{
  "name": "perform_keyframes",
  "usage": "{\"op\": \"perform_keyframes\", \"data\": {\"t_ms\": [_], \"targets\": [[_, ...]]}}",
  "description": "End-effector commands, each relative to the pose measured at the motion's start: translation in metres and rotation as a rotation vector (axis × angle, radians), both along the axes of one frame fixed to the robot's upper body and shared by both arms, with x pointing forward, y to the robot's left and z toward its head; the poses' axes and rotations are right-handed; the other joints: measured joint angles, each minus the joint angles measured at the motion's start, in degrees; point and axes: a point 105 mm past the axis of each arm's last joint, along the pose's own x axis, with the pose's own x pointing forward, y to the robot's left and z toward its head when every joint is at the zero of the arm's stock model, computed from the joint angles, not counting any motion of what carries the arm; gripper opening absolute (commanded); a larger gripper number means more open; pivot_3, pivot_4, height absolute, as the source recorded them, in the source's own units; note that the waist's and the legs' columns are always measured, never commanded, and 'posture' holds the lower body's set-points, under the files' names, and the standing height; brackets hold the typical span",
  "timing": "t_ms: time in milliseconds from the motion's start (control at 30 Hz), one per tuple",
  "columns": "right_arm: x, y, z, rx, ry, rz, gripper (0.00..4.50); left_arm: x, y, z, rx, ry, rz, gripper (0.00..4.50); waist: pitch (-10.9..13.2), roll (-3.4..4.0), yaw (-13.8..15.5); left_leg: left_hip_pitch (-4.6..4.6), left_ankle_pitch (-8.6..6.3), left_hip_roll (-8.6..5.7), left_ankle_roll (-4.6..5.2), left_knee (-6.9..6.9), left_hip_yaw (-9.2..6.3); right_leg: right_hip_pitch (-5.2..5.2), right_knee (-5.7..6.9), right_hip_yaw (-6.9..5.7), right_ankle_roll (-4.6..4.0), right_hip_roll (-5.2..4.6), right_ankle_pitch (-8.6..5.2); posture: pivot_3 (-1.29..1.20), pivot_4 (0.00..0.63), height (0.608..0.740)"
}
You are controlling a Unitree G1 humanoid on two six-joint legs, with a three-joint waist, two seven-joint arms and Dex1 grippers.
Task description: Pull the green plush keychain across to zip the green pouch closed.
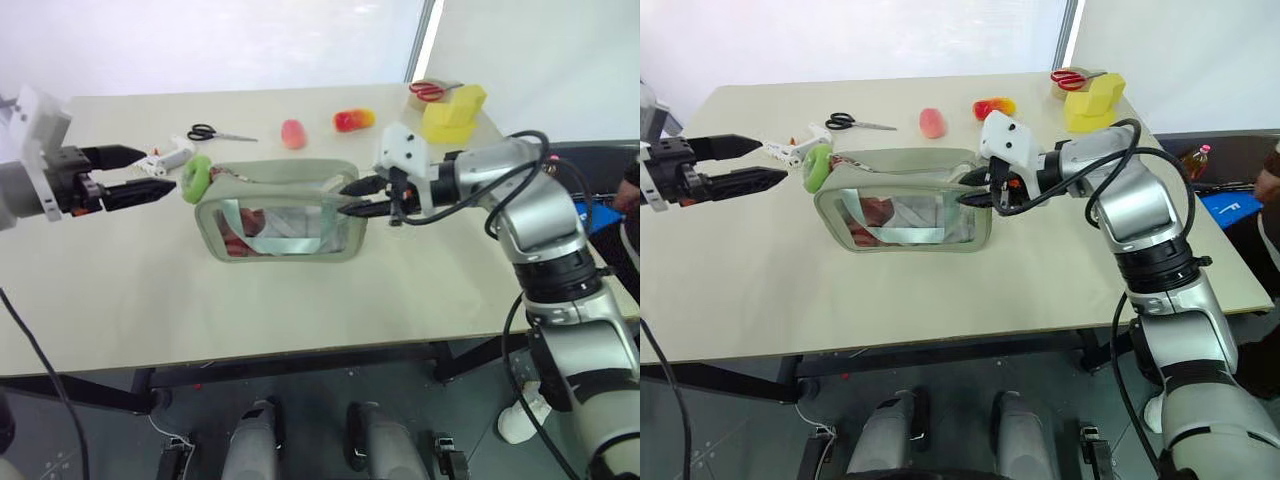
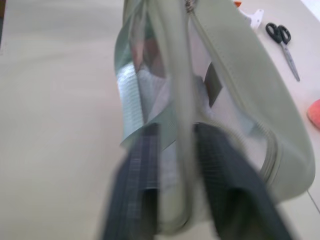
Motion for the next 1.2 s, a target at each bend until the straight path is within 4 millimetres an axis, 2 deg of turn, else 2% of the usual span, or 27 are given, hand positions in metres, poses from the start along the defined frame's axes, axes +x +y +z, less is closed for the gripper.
{"op": "perform_keyframes", "data": {"t_ms": [33,267,367,533,633,733,967,1067,1200], "targets": [[-0.001,0.001,0.003,0.001,-0.033,0.012,0.08,0.01,0.014,0.003,-0.015,-0.031,0.061,4.5,0.0,0.0,0.1,0.0,0.0,0.0,0.0,0.01,0.0,0.01,0.01,0.0,0.0,0.0,0.0,0.0,0.15,0.74],[-0.011,0.009,0.001,0.0,-0.031,0.055,0.08,0.043,0.007,-0.005,-0.101,-0.065,0.124,4.5,0.0,-0.03,0.1,0.0,0.01,0.0,0.02,0.08,-0.01,0.07,0.08,-0.01,0.01,0.02,0.01,0.0,0.15,0.74],[-0.014,0.01,0.0,0.0,-0.027,0.061,0.08,0.055,-0.003,-0.015,-0.111,-0.06,0.124,4.5,0.0,-0.03,-0.1,0.01,0.03,0.0,0.04,0.09,-0.01,0.06,0.12,0.0,0.03,0.03,0.01,0.0,0.15,0.74],[-0.016,0.013,-0.001,0.003,-0.028,0.069,0.08,0.064,-0.008,-0.026,-0.09,-0.052,0.123,4.5,0.0,-0.03,-0.1,0.03,0.1,0.0,0.14,0.09,-0.01,0.07,0.15,0.01,0.04,0.05,0.02,0.0,0.15,0.74],[-0.016,0.013,0.001,0.005,-0.033,0.066,0.08,0.061,-0.008,-0.031,-0.064,-0.032,0.099,4.5,0.0,-0.04,0.0,0.03,0.07,0.0,0.11,0.12,-0.02,0.08,0.15,0.01,0.04,0.04,0.01,0.0,0.15,0.74],[-0.015,0.014,0.002,0.019,-0.026,0.057,0.0,0.056,-0.007,-0.036,-0.038,-0.014,0.076,3.58,0.0,-0.04,-0.1,0.04,0.03,0.0,0.03,0.12,-0.01,0.08,0.14,0.01,0.03,0.04,0.01,0.0,0.15,0.74],[-0.014,0.015,0.005,0.03,-0.031,0.048,0.0,0.054,-0.018,-0.037,-0.065,-0.011,0.024,0.04,0.0,-0.04,0.0,0.05,0.03,0.0,0.03,0.11,-0.02,0.09,0.14,0.01,0.03,0.04,0.01,0.0,0.15,0.74],[-0.012,0.014,0.006,0.028,-0.04,0.04,0.0,0.055,-0.019,-0.023,-0.09,-0.042,0.027,0.04,0.0,-0.04,0.0,0.05,0.03,0.0,0.04,0.11,-0.03,0.09,0.15,0.01,0.03,0.04,0.01,0.0,0.15,0.74],[-0.01,0.014,0.006,0.03,-0.044,0.034,0.0,0.048,-0.033,0.011,-0.173,-0.087,-0.05,0.04,0.0,-0.04,0.0,0.03,0.03,0.0,0.04,0.13,-0.03,0.1,0.15,0.0,0.03,0.04,0.01,0.0,0.15,0.74]]}}
